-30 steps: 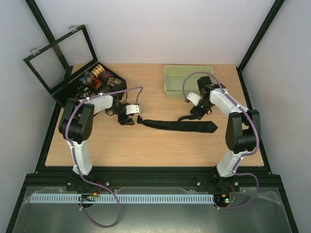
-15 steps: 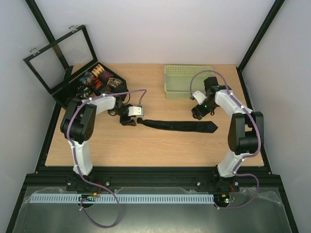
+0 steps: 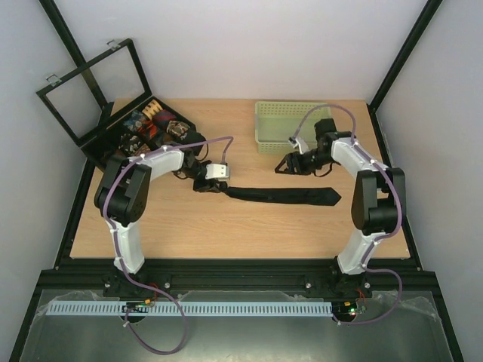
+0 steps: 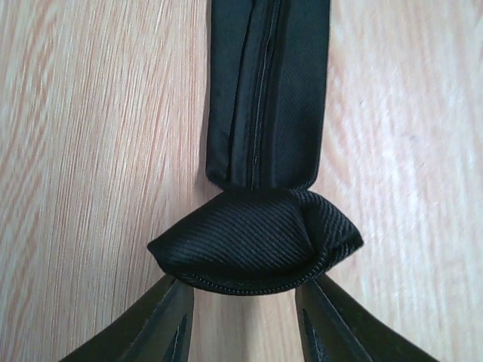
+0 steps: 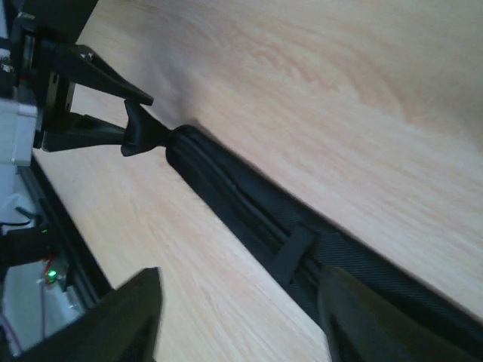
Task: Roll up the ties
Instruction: Roll the tie at the center of the board.
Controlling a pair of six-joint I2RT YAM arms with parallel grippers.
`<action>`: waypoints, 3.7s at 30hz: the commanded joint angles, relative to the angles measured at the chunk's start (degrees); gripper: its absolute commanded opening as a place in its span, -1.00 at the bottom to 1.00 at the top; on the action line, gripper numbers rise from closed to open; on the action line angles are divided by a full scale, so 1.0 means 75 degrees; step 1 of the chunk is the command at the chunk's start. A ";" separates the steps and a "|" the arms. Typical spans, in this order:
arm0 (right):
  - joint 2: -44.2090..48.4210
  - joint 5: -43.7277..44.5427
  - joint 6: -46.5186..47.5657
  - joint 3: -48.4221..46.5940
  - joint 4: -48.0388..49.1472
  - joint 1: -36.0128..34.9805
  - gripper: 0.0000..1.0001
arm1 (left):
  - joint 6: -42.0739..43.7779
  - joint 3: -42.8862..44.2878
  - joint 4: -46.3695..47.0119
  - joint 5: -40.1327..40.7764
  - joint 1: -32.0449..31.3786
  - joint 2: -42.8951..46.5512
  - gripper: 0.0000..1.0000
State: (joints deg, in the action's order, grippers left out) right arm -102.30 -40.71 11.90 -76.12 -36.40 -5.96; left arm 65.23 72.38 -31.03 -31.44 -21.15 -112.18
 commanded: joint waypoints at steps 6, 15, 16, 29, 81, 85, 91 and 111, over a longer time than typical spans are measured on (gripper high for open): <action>-0.1027 -0.1046 -0.1036 0.0626 0.0151 -0.0625 -0.30 | -0.0484 0.0259 0.0076 -0.0737 -0.0623 0.0430 -0.22; -0.1631 -0.1200 -0.1617 0.0300 0.0683 -0.1125 -0.38 | -0.1368 0.0436 0.0632 -0.0333 -0.1101 -0.0130 -0.23; -0.1709 -0.1269 -0.1708 0.0222 0.0746 -0.1195 -0.39 | -0.1408 0.0465 0.0627 -0.0285 -0.1135 -0.0190 -0.24; -0.2374 -0.1670 -0.3502 -0.0064 0.1989 -0.1962 -0.43 | -0.2146 0.0712 0.0551 0.0171 -0.1314 -0.0634 -0.30; -0.3669 -0.2854 -0.1641 0.0658 0.1551 -0.1342 -0.97 | -0.3431 -0.0842 0.2173 -0.0860 -0.1257 0.0467 0.29; -0.3657 -0.2506 -0.1706 0.0675 0.1494 -0.1340 -0.97 | -0.3059 -0.0494 0.1536 -0.0401 -0.1567 0.0151 0.24; -0.3532 -0.2573 -0.1792 0.0859 0.1660 -0.1341 -0.97 | -0.2979 -0.0214 0.0957 0.0864 -0.1773 -0.0092 0.22; -0.3257 -0.2333 -0.1509 0.0444 0.1069 -0.1526 -0.79 | -0.3307 -0.0435 0.1407 0.0630 -0.2055 0.0074 -0.56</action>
State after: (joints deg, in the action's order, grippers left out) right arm -126.30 -65.28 -1.50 -72.36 -22.44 -16.95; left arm 40.27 69.25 -18.35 -26.09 -35.99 -112.60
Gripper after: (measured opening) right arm 0.067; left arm 0.278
